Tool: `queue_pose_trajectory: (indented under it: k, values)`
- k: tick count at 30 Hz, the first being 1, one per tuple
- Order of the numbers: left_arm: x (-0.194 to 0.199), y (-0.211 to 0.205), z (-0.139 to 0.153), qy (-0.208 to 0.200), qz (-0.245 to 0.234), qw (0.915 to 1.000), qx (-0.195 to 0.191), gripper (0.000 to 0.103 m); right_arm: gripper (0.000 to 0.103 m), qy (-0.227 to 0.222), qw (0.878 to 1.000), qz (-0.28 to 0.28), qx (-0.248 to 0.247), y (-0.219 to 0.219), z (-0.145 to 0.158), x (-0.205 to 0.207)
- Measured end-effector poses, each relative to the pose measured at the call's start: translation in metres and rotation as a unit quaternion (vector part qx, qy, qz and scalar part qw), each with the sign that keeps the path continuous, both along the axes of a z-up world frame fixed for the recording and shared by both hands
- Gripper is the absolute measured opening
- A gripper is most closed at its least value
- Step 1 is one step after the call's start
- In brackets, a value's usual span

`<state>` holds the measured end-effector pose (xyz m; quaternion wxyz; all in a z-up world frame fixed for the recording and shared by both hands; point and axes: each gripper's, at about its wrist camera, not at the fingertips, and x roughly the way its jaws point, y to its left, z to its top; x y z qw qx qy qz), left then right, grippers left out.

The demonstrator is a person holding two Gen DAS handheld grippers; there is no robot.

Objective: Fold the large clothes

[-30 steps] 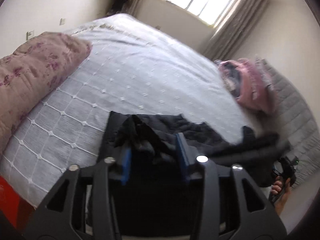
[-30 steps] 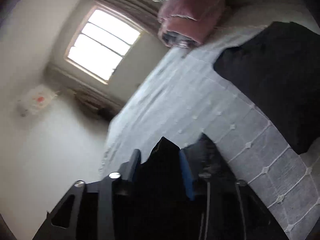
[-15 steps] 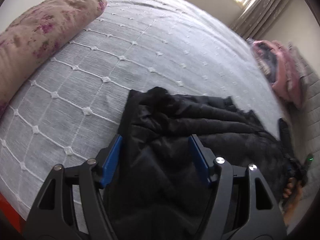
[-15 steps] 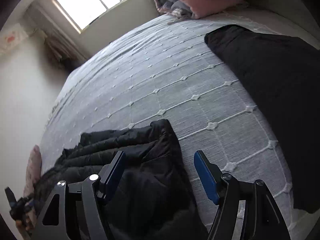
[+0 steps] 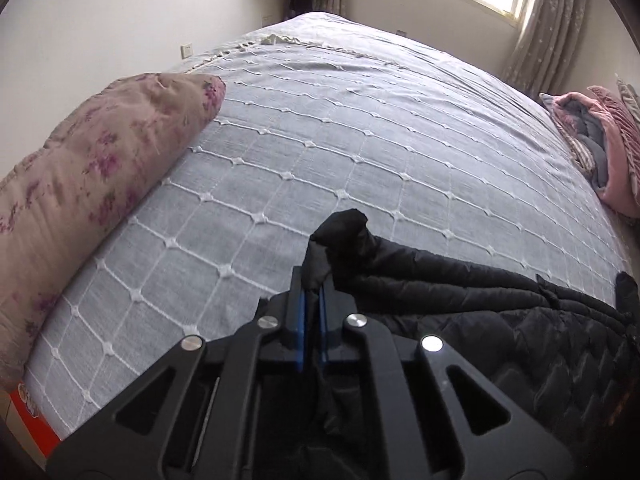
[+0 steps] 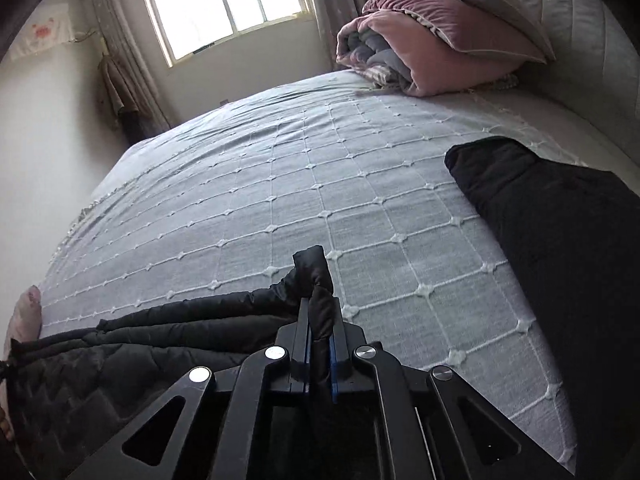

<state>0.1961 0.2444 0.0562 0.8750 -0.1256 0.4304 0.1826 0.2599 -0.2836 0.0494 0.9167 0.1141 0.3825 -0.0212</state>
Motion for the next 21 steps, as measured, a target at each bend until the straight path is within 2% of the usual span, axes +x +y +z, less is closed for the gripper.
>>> queue_pose_trajectory:
  k: [2, 6, 9, 14, 16, 17, 19, 21]
  values:
    - [0.016, 0.000, -0.012, 0.009, 0.011, 0.9998, 0.014, 0.007, 0.005, -0.002, 1.000, -0.011, -0.011, 0.001, -0.004, 0.009]
    - [0.036, -0.007, -0.049, 0.044, 0.017, 0.9961, 0.075, 0.007, 0.005, 0.020, 1.000, -0.017, -0.011, -0.001, -0.028, 0.031]
    - [0.042, -0.007, -0.074, 0.057, 0.020, 0.9953, 0.076, 0.007, 0.006, 0.058, 0.998, -0.020, -0.006, -0.002, -0.054, 0.044]
    - [0.048, -0.002, -0.090, 0.062, 0.022, 0.9963, 0.054, 0.007, 0.010, 0.092, 0.995, -0.033, -0.008, -0.005, -0.077, 0.052]
    - [0.048, -0.002, -0.090, 0.063, 0.021, 0.9966, 0.049, 0.007, 0.019, 0.094, 0.995, -0.037, 0.002, -0.009, -0.078, 0.050]
    - [0.047, 0.000, -0.089, 0.061, 0.020, 0.9971, 0.042, 0.008, 0.020, 0.094, 0.995, -0.041, 0.006, -0.011, -0.076, 0.048]
    - [0.040, 0.009, -0.081, 0.056, 0.020, 0.9982, 0.010, 0.011, 0.022, 0.096, 0.994, -0.047, 0.014, -0.014, -0.066, 0.041]
    - [0.018, 0.028, -0.063, 0.022, 0.029, 0.9977, -0.057, 0.013, 0.024, 0.084, 0.994, -0.059, 0.049, -0.023, -0.045, 0.025]
